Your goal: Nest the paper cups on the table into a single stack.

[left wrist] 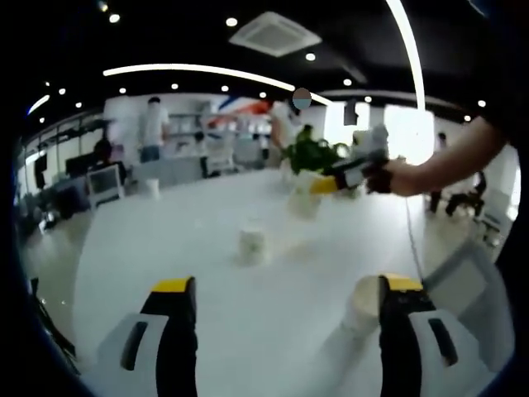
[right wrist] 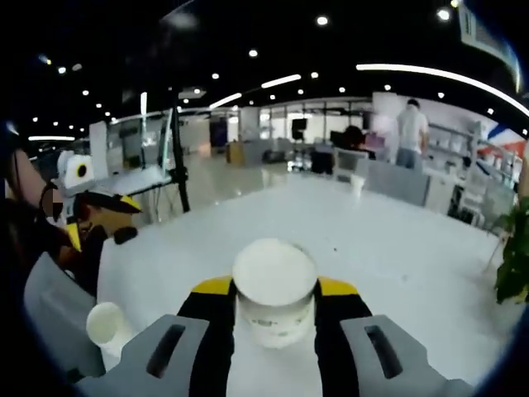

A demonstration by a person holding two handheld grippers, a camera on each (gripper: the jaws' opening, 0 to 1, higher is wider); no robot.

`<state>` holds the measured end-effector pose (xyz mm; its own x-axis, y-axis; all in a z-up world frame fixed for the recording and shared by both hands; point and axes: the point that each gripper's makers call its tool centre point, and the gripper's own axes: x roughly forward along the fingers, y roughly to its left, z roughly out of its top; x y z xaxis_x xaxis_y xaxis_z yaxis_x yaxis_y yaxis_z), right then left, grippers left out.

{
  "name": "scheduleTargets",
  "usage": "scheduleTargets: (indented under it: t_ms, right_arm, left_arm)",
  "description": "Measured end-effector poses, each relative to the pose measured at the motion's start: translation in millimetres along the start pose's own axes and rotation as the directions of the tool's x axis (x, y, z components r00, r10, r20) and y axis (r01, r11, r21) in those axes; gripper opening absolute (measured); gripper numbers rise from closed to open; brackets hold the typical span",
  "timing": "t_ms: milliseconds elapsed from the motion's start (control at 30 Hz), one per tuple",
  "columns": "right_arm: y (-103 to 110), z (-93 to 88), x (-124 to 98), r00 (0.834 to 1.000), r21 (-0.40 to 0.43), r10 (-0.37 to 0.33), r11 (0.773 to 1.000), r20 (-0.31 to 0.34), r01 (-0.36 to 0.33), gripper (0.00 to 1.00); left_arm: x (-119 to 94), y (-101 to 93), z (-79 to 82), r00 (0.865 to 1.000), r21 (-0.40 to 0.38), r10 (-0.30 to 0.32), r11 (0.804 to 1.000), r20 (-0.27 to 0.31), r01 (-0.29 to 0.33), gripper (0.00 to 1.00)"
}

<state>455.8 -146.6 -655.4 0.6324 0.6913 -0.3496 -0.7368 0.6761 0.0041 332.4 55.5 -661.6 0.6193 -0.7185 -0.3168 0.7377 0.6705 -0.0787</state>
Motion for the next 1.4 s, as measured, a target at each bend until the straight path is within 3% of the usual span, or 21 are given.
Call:
scheduleTargets:
  t_ms: [333,733,1067,1400]
  right_arm:
    - [18,18.0,-13,0.998,0.033,-0.002,0.999,0.063,0.0,0.33]
    - [45,36.3,-21,0.988,0.144,0.027,0.988,0.152,-0.049,0.33]
    - [57,35.5,-26,0.985,0.194,0.039,0.978,0.171,-0.072,0.33]
    - [75,39.0,-26,0.982,0.189,0.075,0.976,0.172,-0.108,0.33]
  left_arm:
    - [1,1.6,-0.8,1.0,0.009,-0.017,1.0,0.01,0.016,0.9]
    - [1,-2.4,-0.2,0.999,-0.003,-0.031,1.0,0.013,0.031,0.89]
    - [4,-11.4,5.5,0.999,0.006,-0.047,0.999,0.028,0.046,0.88]
    - [9,-24.5,17.7,0.995,-0.012,-0.084,0.996,0.051,0.085,0.84]
